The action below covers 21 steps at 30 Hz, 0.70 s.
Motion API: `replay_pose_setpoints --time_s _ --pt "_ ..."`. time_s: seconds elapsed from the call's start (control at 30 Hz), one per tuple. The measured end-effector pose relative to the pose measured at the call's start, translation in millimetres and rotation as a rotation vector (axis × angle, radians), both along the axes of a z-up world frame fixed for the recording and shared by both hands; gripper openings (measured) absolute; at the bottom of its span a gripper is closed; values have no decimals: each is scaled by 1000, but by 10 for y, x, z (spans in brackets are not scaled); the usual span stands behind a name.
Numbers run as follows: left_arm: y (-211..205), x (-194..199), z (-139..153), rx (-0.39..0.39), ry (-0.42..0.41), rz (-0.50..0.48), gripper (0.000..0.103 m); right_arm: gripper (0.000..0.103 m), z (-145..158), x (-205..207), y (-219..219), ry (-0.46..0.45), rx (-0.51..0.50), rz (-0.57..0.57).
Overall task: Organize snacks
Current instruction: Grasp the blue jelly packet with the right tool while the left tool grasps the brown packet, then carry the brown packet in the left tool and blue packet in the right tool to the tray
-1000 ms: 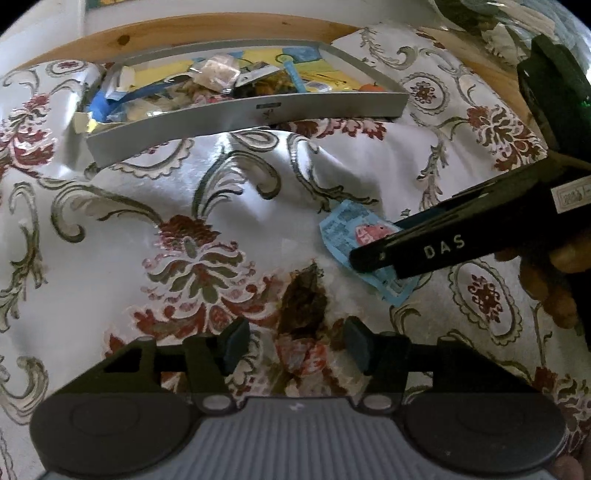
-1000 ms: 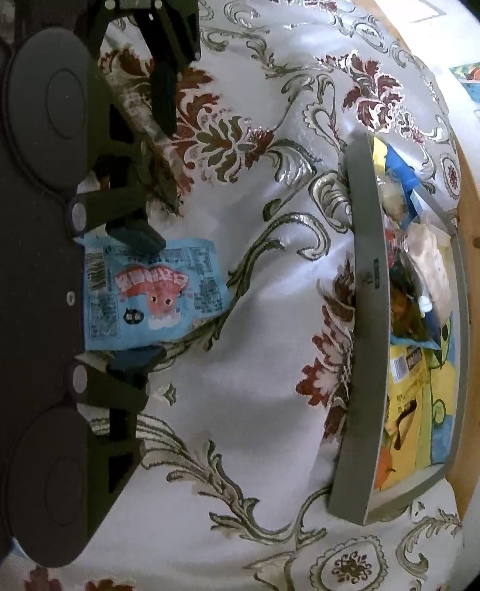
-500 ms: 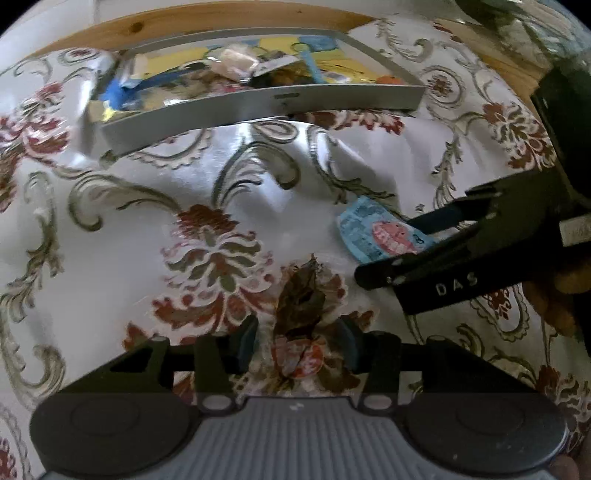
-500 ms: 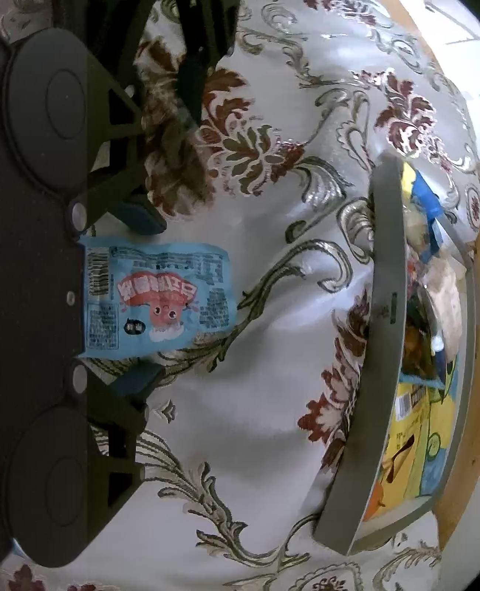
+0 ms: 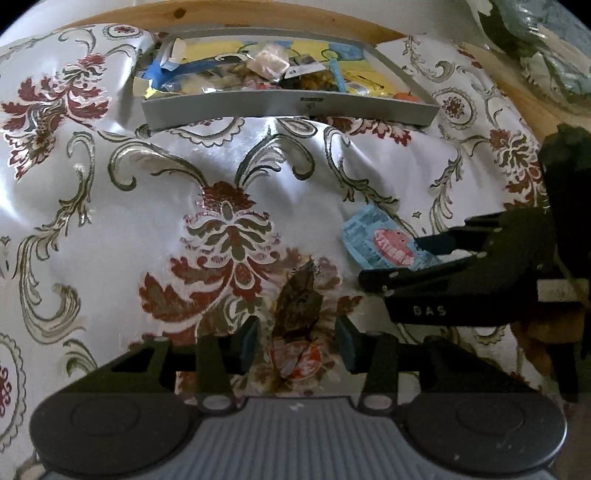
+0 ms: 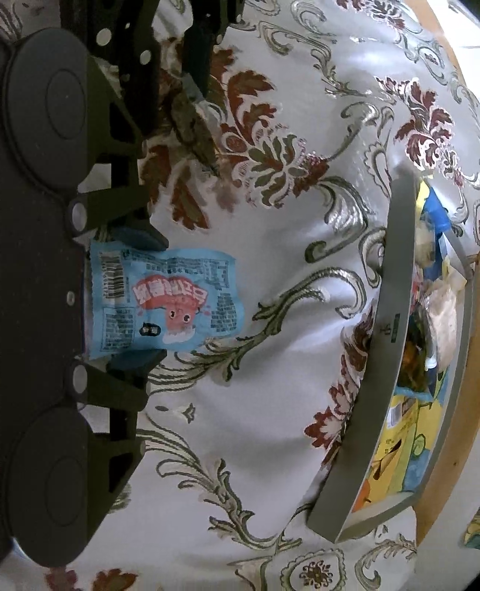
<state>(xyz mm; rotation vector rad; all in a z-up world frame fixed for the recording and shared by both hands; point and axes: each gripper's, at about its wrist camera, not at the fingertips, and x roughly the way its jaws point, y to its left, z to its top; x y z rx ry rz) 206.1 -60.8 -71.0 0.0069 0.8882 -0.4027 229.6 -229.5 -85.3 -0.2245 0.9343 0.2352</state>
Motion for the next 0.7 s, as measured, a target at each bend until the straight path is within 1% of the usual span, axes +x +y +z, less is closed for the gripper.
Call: replay_pose_setpoints --time_s 0.13,0.3,0.37,0.43,0.53,0.7 --pt "44 -96 67 -22 -15 22 48 53 29 -139 63 -20 -48 19" --pt "131 -220 153 -54 -43 66 48 52 81 -342 143 -80 -153 58" --pt "164 -262 193 -67 -60 85 48 52 112 -396 166 -100 -175 60" --pt "197 -294 232 -77 -82 103 48 52 160 -432 176 -122 -180 56" --pt "230 -317 286 -93 -114 126 48 52 272 -516 183 -179 -174 48" --pt "236 -290 397 -100 -171 158 48 52 471 -597 158 -302 -134 25"
